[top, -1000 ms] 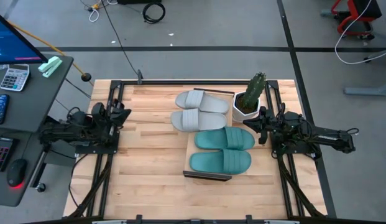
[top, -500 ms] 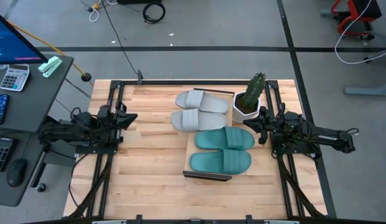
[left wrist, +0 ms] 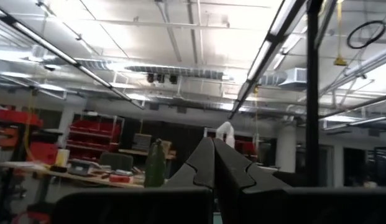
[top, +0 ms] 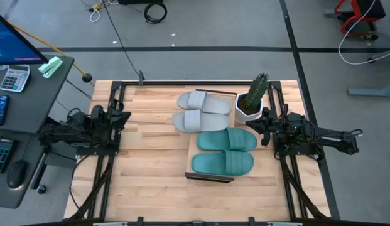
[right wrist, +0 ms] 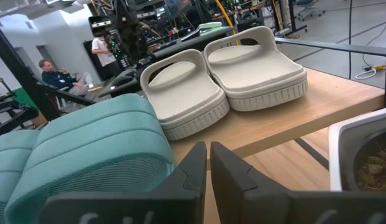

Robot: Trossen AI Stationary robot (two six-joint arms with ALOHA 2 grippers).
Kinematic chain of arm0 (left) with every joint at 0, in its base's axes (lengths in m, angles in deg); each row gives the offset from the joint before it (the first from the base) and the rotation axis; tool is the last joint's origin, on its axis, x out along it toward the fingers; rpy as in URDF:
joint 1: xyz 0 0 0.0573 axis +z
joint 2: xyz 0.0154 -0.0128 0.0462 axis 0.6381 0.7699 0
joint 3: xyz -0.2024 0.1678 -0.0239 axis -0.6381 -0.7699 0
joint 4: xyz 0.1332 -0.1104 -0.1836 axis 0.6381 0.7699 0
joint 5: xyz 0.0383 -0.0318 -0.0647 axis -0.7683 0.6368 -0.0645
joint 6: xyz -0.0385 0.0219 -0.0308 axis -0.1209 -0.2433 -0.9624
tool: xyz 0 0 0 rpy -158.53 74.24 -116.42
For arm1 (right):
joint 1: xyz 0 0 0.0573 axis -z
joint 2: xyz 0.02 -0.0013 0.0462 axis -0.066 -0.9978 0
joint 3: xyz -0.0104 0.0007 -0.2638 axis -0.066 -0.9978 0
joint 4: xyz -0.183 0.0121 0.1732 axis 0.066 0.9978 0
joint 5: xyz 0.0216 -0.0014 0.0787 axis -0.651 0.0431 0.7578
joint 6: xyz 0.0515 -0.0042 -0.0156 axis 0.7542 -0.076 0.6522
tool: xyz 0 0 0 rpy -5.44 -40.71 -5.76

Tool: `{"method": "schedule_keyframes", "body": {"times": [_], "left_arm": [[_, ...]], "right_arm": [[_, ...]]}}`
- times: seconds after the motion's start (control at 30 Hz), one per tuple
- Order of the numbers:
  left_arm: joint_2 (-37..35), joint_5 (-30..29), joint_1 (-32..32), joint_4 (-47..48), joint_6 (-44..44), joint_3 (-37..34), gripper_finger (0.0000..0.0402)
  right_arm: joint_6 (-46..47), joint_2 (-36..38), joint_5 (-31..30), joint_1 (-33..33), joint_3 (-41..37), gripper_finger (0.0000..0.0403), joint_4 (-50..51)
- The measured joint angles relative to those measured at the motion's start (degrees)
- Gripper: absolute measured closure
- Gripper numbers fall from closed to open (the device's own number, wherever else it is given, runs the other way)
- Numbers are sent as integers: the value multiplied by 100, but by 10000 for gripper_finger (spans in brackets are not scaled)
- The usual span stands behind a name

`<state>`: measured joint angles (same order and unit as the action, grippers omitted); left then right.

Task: Pick and place slides into the shelf
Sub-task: Return to Home Position

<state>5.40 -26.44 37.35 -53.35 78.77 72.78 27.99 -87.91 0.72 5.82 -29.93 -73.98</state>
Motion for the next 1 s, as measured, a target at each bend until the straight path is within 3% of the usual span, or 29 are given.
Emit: {"method": "schedule_keyframes", "body": {"times": [0.23, 0.37, 0.63, 0.9, 1.0], "left_arm": [[0, 158, 0, -76, 240, 259, 398], [0, 159, 0, 484, 403, 546, 398], [0, 156, 0, 936, -32, 497, 397], [1, 53, 77, -1091, -318, -436, 396], [-1, 40, 158, -1424, -402, -664, 397]], "right_arm": [[1, -1, 0, 0, 0, 373, -1], [1, -2, -2, 1, 0, 375, -1], [2, -2, -2, 2, 0, 373, -1], [0, -2, -1, 1, 0, 375, 0], [2, -2, -1, 1, 0, 375, 0]]}}
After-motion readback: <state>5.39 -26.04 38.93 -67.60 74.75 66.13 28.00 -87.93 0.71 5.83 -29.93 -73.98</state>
